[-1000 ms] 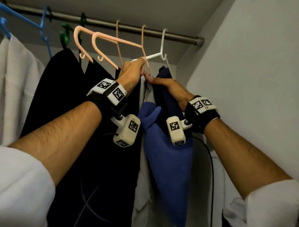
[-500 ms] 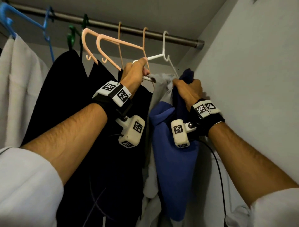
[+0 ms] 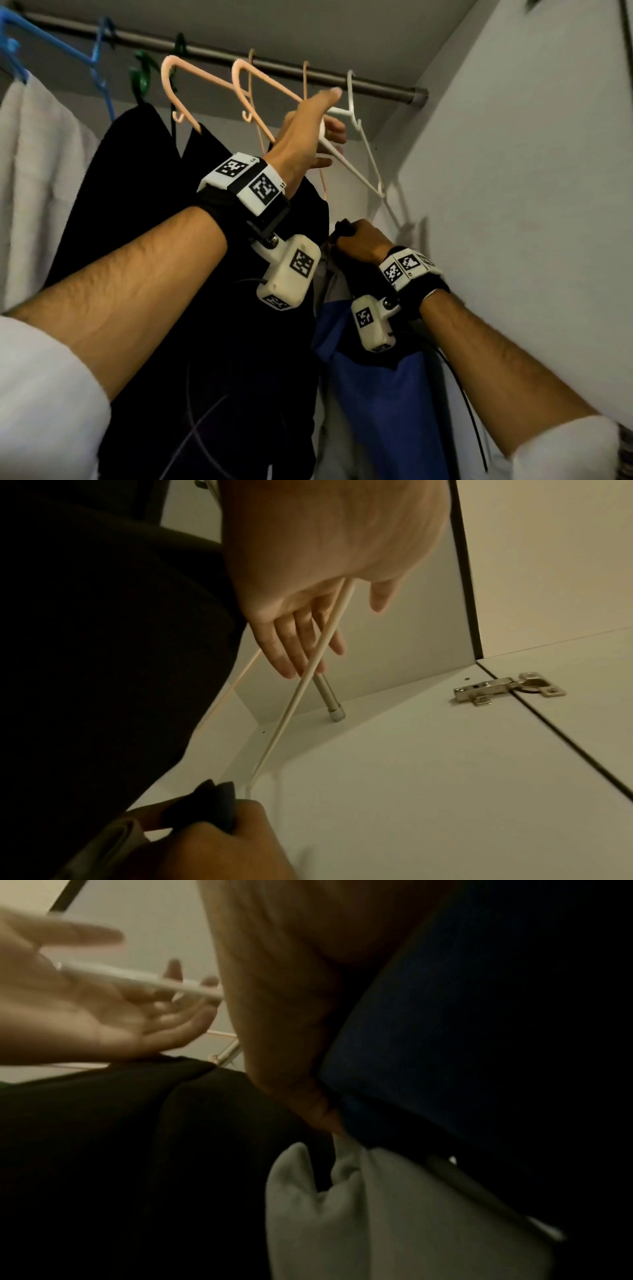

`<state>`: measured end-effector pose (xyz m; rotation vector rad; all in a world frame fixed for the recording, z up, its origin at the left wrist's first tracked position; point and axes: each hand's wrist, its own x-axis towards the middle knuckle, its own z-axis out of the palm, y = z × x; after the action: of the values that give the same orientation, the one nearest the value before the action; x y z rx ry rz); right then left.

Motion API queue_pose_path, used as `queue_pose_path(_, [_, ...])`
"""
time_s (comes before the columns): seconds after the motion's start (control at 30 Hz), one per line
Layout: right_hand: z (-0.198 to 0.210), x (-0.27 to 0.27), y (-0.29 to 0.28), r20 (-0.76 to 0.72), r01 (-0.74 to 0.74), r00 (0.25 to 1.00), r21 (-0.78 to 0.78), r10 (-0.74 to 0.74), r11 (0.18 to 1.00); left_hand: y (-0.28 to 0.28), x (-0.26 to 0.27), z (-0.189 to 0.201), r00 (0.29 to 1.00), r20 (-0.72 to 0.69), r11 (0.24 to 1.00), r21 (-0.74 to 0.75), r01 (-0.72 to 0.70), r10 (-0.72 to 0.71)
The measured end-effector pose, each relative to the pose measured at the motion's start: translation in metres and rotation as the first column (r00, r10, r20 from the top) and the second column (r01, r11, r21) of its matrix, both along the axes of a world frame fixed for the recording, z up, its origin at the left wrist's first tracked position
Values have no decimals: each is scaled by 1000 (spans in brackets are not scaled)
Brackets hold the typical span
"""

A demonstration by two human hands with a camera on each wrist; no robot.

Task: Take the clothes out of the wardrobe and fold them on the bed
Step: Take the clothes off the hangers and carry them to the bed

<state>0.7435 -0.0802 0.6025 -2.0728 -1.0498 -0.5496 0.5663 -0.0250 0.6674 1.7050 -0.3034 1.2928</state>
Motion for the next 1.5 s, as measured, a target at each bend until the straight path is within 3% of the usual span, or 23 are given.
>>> queue_pose_path(0.2, [3,5,-3,-35,-63,997,235,73,970,-11,-24,-11,998,42,999,-6,-39,39])
queue_pose_path(0.3, [3,5,-4,-82,-75,991,302,104,951,-3,-37,-22,975,172,988,-88,-129,143])
queue_pose_path(0.4, [3,7,-3,-134,-107,977,354,164,929,13,-48,-26,908,285,948,-178,-264,307])
queue_pose_path(0.5, [0,6,-1,-178,-110,966,369,186,923,21,-61,-21,770,378,858,-215,-467,514])
queue_pose_path(0.57, [0,2,2,-193,-115,961,374,199,920,20,-70,-19,627,463,762,-195,-617,626])
queue_pose_path(0.67, [1,2,6,-179,-126,963,369,203,921,20,-83,-12,399,582,572,-143,-808,709])
queue_pose_path(0.73, [3,-1,6,-171,-152,957,389,233,909,25,-85,-3,336,570,446,-59,-893,749])
queue_pose_path(0.77, [4,-5,5,-171,-166,952,402,252,900,27,-84,2,361,536,424,5,-906,763])
queue_pose_path(0.83, [6,-10,2,-173,-185,944,424,280,887,27,-80,10,464,441,459,125,-880,769])
queue_pose_path(0.93, [9,-13,2,-166,-243,924,439,344,865,22,-75,19,542,348,517,170,-839,765])
queue_pose_path(1.0, [8,-20,0,-177,-313,885,460,431,831,20,-74,27,673,271,668,124,-734,689])
queue_pose_path(1.1, [8,-37,-6,-181,-419,823,447,538,790,20,-72,36,876,34,873,76,-482,481])
queue_pose_path(1.23, [13,-56,-7,-143,-439,833,419,535,795,16,-77,41,910,-138,916,155,-370,391])
queue_pose_path(1.5, [14,-72,17,1,-390,900,444,435,806,22,-90,44,865,-348,928,221,-300,362])
